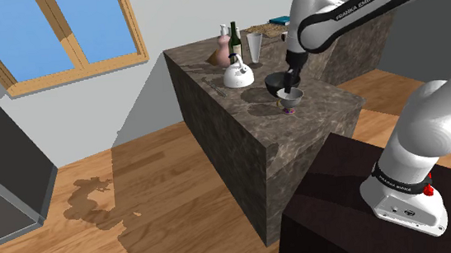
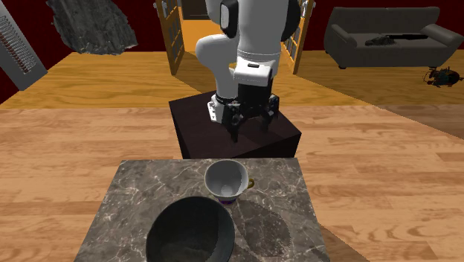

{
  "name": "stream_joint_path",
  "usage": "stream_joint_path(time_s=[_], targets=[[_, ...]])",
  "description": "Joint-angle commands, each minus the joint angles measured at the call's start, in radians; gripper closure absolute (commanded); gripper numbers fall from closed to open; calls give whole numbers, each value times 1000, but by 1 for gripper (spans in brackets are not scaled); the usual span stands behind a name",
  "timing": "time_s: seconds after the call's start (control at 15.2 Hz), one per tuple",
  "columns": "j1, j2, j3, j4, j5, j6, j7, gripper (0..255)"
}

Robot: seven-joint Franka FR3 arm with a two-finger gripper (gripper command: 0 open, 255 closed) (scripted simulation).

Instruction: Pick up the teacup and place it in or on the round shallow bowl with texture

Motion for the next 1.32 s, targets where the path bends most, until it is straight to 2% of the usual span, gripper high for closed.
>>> stream_joint_path(time_s=[0.0, 0.07, 0.59, 1.12, 1.19, 1.25], targets=[[-4, 60, -27, -11, -15, 90, -37, 0], [-5, 96, -42, -10, -20, 132, -56, 0], [-7, 204, -62, -33, -25, 267, -61, 0], [-7, 204, -62, -34, -25, 267, -61, 0], [-7, 204, -62, -34, -25, 267, -61, 255], [-7, 204, -62, -34, -25, 267, -61, 255]])
